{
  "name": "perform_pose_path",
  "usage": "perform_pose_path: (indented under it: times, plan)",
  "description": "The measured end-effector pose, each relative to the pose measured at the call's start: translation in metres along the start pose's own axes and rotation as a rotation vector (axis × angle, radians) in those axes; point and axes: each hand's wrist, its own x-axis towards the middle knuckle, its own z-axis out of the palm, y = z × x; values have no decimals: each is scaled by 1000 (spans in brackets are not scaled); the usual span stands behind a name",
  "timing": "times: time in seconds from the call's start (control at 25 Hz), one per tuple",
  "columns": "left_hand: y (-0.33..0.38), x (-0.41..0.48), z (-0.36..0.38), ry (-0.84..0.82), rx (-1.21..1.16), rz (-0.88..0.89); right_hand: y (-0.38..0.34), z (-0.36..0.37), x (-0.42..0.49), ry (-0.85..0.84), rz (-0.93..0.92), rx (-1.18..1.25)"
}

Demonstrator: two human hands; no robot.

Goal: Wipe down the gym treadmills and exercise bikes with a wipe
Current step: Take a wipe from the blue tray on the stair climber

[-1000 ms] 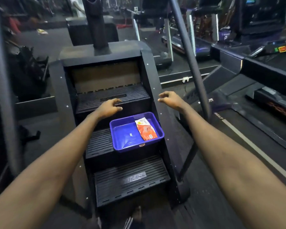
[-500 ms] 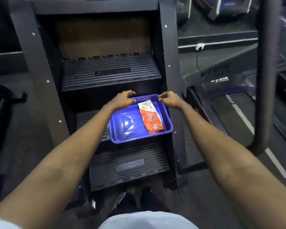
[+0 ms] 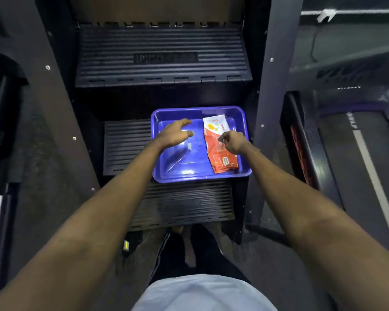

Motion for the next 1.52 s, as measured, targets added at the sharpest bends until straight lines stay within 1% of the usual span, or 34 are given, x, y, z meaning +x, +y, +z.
perform_pose_path:
  times: [0.2,0.32,0.64,0.76,1.0,1.08,1.2,1.32,1.52]
  plan:
    - [-12,18,12,-5,-9,-23,16,23,15,58,68,-4]
    - [-18,22,19,-6,-27,-26,20,32,21,97,154,62]
    - [-25,27,21,18,-52,-10,21,49,27,185,119,64]
    - [-25,27,20,22,-52,-17,24,48,29,211,134,152]
    - [-25,30,23,16,-74,-36,26,45,20,162,157,360]
    - [-24,31,23,19,-70,-43,29,47,21,150,177,423]
    - [-25,33,25,16,-63,-56,33,46,24,169,279,589]
    - [-29,33,27,11,-38,-66,41,49,27,157,287,676]
    - [-28,32,29,16,-32,-73,39,42,29,212,241,634]
